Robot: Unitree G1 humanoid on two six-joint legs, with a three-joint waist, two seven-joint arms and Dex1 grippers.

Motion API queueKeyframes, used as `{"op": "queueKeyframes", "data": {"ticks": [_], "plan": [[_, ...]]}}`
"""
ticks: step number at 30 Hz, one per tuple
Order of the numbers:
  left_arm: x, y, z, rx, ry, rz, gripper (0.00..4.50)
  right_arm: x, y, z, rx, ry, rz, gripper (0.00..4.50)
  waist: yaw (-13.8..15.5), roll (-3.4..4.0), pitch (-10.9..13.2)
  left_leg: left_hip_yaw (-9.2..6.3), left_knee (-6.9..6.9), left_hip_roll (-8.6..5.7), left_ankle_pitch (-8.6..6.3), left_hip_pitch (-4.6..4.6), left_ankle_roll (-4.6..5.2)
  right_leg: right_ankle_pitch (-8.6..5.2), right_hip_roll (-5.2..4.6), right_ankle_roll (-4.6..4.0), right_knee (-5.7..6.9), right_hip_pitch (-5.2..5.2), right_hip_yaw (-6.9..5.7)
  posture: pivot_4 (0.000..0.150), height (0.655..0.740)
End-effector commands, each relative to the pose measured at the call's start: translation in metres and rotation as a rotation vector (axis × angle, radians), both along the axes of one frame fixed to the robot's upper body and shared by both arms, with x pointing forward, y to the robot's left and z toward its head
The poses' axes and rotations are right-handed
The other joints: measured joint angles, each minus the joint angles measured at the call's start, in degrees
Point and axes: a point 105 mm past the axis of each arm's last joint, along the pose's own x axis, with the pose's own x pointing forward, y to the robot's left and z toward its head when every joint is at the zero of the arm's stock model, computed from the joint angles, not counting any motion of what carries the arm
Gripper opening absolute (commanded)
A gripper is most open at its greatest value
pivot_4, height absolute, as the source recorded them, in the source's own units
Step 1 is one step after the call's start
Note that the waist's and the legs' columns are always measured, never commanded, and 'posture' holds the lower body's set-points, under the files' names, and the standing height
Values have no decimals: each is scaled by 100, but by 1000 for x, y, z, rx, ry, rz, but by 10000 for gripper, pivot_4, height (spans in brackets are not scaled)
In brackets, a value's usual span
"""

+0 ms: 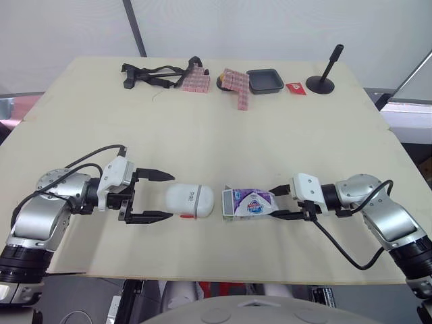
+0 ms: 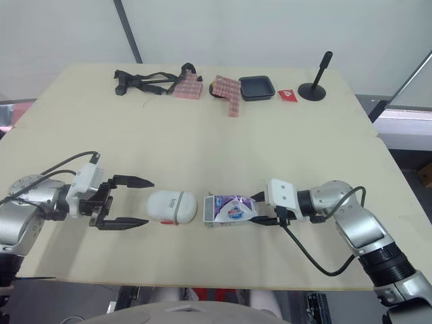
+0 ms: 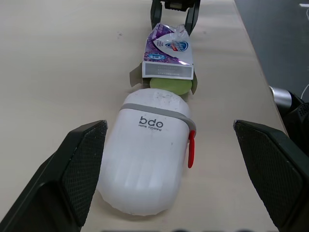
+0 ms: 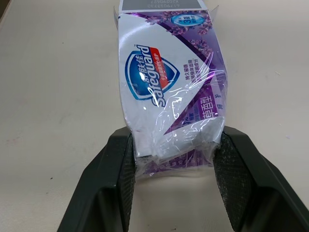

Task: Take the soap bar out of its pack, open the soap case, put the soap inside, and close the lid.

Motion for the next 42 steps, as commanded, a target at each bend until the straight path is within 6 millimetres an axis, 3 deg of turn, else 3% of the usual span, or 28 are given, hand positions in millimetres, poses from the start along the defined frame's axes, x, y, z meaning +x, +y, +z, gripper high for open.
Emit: {"op": "queueKeyframes", "data": {"ticks": [1, 5, 11, 19, 34, 42], "plan": [[-2, -3, 6, -3, -30, -18, 45000, 2, -3, 6, 2, -27, -14, 23374, 0, 0, 0, 0, 0, 0, 0, 0, 0, 0, 0, 0, 0, 0, 0, 1500, 7400], [-2, -4, 7, -2, -30, -19, 45000, 3, -4, 11, 5, -32, -14, 23374, 0, 0, 0, 0, 0, 0, 0, 0, 0, 0, 0, 0, 0, 0, 0, 1500, 7400], [-1, -2, 6, 5, -26, -16, 45000, 4, -10, 36, -9, -24, -13, 23374, 4, 1, 0, 0, 0, 0, 0, 2, 0, 0, 0, 0, -1, -1, -1, 1500, 7400], [0, -1, 5, 8, -23, -18, 45000, 11, -22, 59, -134, -56, -26, 23374, 9, 1, 0, 0, 0, 0, 0, 0, 0, 0, 2, 0, -1, 0, 1, 1500, 7400], [0, -1, 5, 15, -20, -20, 45000, 19, -32, 72, -373, -69, -46, 23374, 25, 2, 1, 2, 0, 0, 0, -1, 0, 0, 3, 0, 0, 0, 3, 1500, 7400], [0, -2, 4, 15, -19, -19, 45000, 19, -36, 76, -403, -80, -43, 23374, 54, 1, 1, 4, 0, 1, 0, -2, 0, 0, 4, 0, 1, 0, 5, 1500, 7400]]}}
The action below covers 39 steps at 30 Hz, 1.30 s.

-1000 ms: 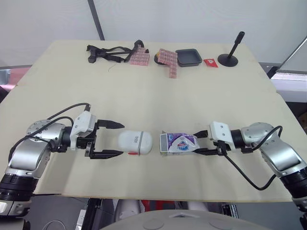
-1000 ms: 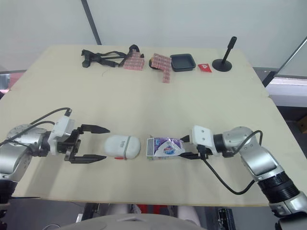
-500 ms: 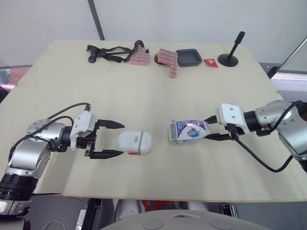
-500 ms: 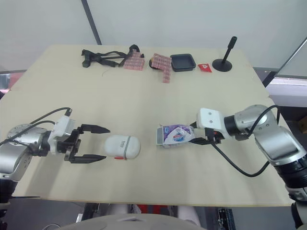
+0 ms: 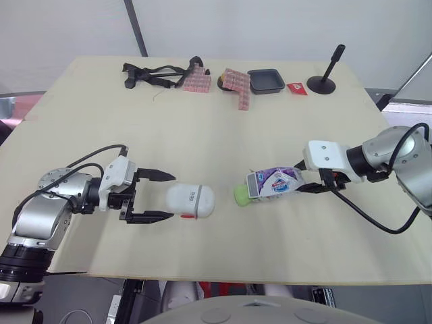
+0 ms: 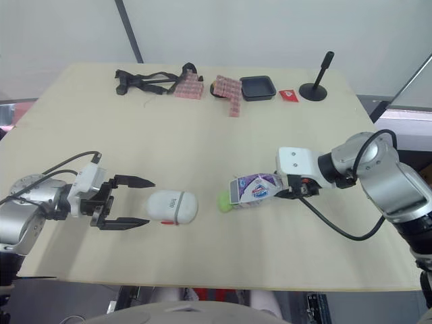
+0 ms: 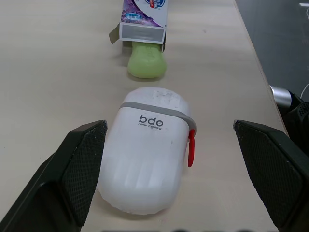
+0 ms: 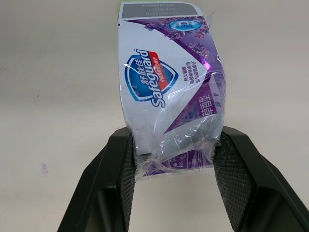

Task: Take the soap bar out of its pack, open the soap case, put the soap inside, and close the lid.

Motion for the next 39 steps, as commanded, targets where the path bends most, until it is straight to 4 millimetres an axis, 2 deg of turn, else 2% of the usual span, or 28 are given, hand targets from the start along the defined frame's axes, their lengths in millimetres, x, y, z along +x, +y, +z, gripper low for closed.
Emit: {"op": "queueKeyframes", "data": {"ticks": [1, 11, 17, 20, 22, 28, 34, 39], "plan": [[0, -1, 5, 9, -24, -12, 45000, 0, -7, 11, -8, -38, -8, 23374, 11, 0, 0, 0, 0, 0, 0, 0, 0, 0, 0, 0, 0, 0, 0, 1500, 7400], [3, -2, 5, 10, -27, -14, 45000, -4, -61, 31, -15, -28, -128, 23374, 101, 0, 0, 5, 0, 1, 0, 0, 1, 0, -1, 0, -2, 0, 5, 1500, 7400], [5, -3, 5, 10, -30, -22, 45000, 10, -86, 47, 200, -51, -345, 23374, 121, -1, -1, 8, 2, 1, -1, -1, 1, 0, 1, -1, -1, 0, 10, 1500, 7400], [6, -4, 6, 5, -33, -19, 45000, 25, -113, 39, 322, -177, -556, 23374, 154, -7, -4, 9, 5, 2, -1, -2, 1, 0, 1, -1, -2, 0, 8, 1500, 7400], [6, -4, 6, 4, -34, -18, 45000, 30, -122, 32, 398, -236, -668, 23374, 192, -3, -3, 9, 8, 2, -1, -6, 2, 0, 1, -1, -4, 0, 8, 1500, 7400], [5, -4, 8, -2, -36, -13, 45000, 37, -137, 15, 574, -341, -953, 23374, 207, 11, -5, 12, 8, 1, 0, -6, 1, 0, 2, -1, 2, -7, 11, 1500, 7400], [5, -3, 10, 0, -41, -10, 45000, 29, -146, -16, 595, -303, -1243, 23374, 232, 12, -7, 12, 6, 1, 0, -3, 0, 0, 1, 0, -2, -6, 7, 1500, 7400], [5, -4, 10, 2, -43, -9, 45000, 25, -147, -33, 585, -275, -1366, 23374, 214, 16, -7, 12, 0, 0, 0, 2, -1, 0, 0, 1, -5, -5, 8, 1500, 7400]]}}
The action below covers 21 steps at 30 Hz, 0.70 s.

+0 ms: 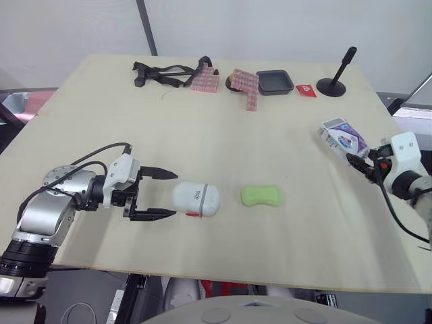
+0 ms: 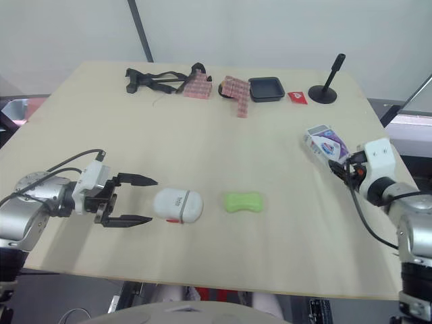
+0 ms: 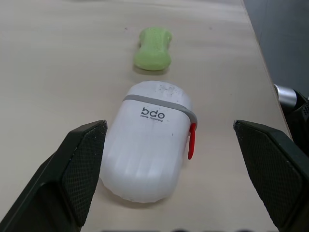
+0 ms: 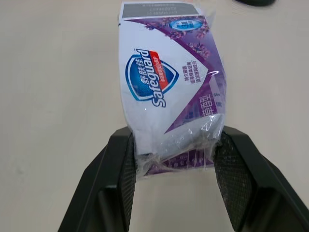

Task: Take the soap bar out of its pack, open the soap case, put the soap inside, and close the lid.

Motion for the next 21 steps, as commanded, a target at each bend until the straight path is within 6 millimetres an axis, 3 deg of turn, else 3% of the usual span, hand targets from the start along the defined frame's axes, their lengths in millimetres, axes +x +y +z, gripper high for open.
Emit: {"op": "queueKeyframes", "data": {"ticks": [1, 7, 14, 21], "plan": [[0, 1, 10, -4, -40, -2, 45000, 1, -8, 12, -4, -38, -100, 23374, -18, 0, 0, 0, -2, 0, 0, 1, 0, 0, 0, 0, 0, -1, 0, 1500, 7400], [-1, 1, 11, -2, -43, -3, 45000, 1, -10, 8, 14, -20, -142, 23374, -80, 4, 0, 0, -11, -1, 3, 5, -5, 0, 0, 0, -2, 0, -1, 1500, 7400], [-1, 1, 11, 0, -45, -8, 45000, 0, -1, 13, -3, -6, -98, 44804, -96, 5, 0, 0, -13, -1, 3, 6, -6, 0, 0, 0, -2, 2, -1, 1500, 7400], [0, 1, 11, 4, -46, -11, 45000, -1, 0, 25, -60, -36, -55, 44804, -91, 7, 0, 0, -13, -1, 3, 9, -6, 0, 0, 0, -2, 3, -1, 1500, 7400]]}}
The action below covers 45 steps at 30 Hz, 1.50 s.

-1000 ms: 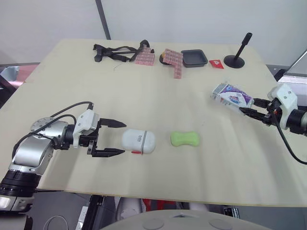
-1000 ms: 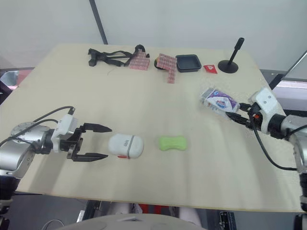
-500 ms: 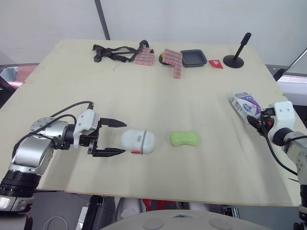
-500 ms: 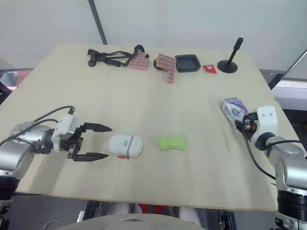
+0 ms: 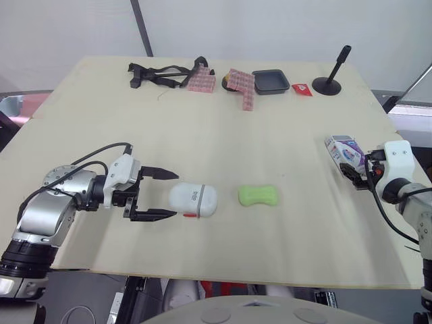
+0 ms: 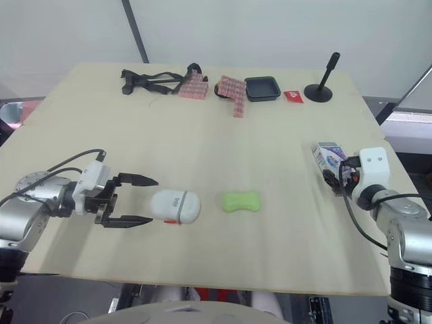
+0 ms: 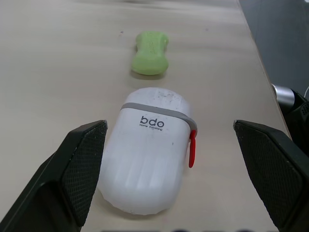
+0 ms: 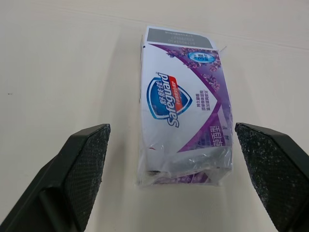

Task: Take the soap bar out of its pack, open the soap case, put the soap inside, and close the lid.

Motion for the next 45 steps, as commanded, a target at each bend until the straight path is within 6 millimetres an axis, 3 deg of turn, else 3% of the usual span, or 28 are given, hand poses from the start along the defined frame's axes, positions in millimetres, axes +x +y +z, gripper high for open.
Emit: {"op": "queueKeyframes", "data": {"ticks": [1, 6, 10, 12, 14, 19, 29, 45], "plan": [[2, 3, 9, 2, -41, -2, 45000, 2, -5, 33, -71, -104, 64, 44804, 2, 1, 0, 0, 0, 0, 0, 0, 0, 0, 0, 0, 0, 1, 0, 1500, 7400], [4, 3, 9, 5, -42, -4, 45000, 7, 8, 65, -151, -241, 290, 44804, -22, 4, 1, 0, -1, 0, 0, -1, 0, 0, -2, 0, 1, 0, 1, 1500, 7400], [6, 4, 7, 39, -54, -30, 45000, -5, 48, 77, -131, -344, 627, 44804, -37, 4, 1, 0, -1, 0, 0, -3, 1, 0, 0, 0, 2, 1, 4, 1500, 7400], [9, 5, 4, 68, -57, -43, 45000, -26, 76, 68, -106, -342, 868, 44804, -30, 3, 1, 0, -1, 1, 0, -6, 1, 0, 0, 0, 2, 1, 3, 1500, 7400], [11, 6, 1, 96, -47, -53, 45000, -46, 90, 54, -70, -307, 1029, 44804, 5, 3, 0, -1, -1, 2, -1, -9, 3, 0, -2, -1, 0, 1, -3, 1500, 7400], [14, 3, -7, 145, -34, -93, 45000, -84, 101, 17, -47, -232, 1309, 44804, -17, 3, 1, -1, 3, 0, -2, -12, 9, -1, -12, -1, -1, 0, -10, 1500, 7400], [20, -7, -22, 229, -84, -175, 45000, -91, 99, 2, 7, -266, 1404, 44804, -145, 2, 0, -2, 5, -2, 4, -11, 17, -5, -14, -9, 11, 2, -11, 1500, 7400], [29, -20, -45, 262, -115, -155, 45000, -77, 102, 0, -10, -282, 1346, 44804, -87, 2, -1, -2, 9, -2, 4, -12, 17, -4, -17, -9, 9, 8, -17, 1500, 7400]]}}
